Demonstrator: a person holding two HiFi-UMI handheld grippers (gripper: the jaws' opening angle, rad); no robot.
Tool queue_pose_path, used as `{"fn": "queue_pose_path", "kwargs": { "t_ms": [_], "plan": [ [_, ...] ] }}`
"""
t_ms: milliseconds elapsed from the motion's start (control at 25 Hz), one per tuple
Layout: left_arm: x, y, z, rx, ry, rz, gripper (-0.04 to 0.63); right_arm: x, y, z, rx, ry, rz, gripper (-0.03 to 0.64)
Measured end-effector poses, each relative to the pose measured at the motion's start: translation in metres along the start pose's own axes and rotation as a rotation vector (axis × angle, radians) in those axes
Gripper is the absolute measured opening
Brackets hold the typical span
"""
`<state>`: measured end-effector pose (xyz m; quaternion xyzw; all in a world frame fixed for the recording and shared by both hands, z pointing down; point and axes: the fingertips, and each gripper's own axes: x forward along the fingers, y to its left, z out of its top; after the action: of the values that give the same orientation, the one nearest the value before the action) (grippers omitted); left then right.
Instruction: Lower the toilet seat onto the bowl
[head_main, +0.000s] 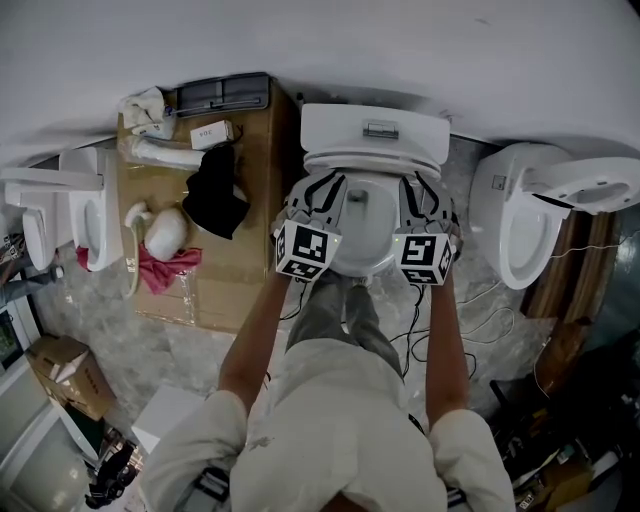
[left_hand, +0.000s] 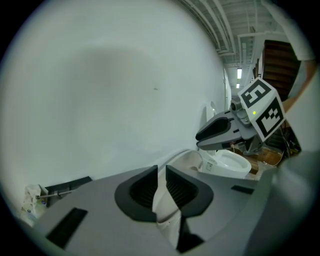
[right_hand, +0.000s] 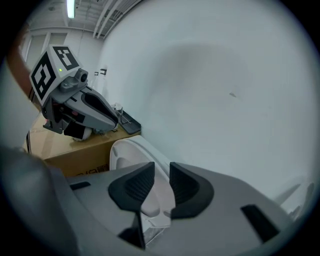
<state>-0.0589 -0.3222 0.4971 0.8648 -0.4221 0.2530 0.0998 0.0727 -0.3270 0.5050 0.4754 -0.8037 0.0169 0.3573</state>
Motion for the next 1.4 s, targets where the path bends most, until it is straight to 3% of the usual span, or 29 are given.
{"fn": "queue_pose_path", "kwargs": {
  "t_ms": [800, 1400],
  "plan": [
    [0.037, 0.003, -0.015, 0.047, 0.032, -0.004, 0.127, 0.045, 0.008, -0.031, -0.108, 0.076, 0.036, 0.179],
    [0.027, -0.018, -0.028, 0.081, 0.061, 0.006, 0.141, 0.022, 0.020, -0.041, -0.147, 0.051, 0.022, 0.144]
  ]
}}
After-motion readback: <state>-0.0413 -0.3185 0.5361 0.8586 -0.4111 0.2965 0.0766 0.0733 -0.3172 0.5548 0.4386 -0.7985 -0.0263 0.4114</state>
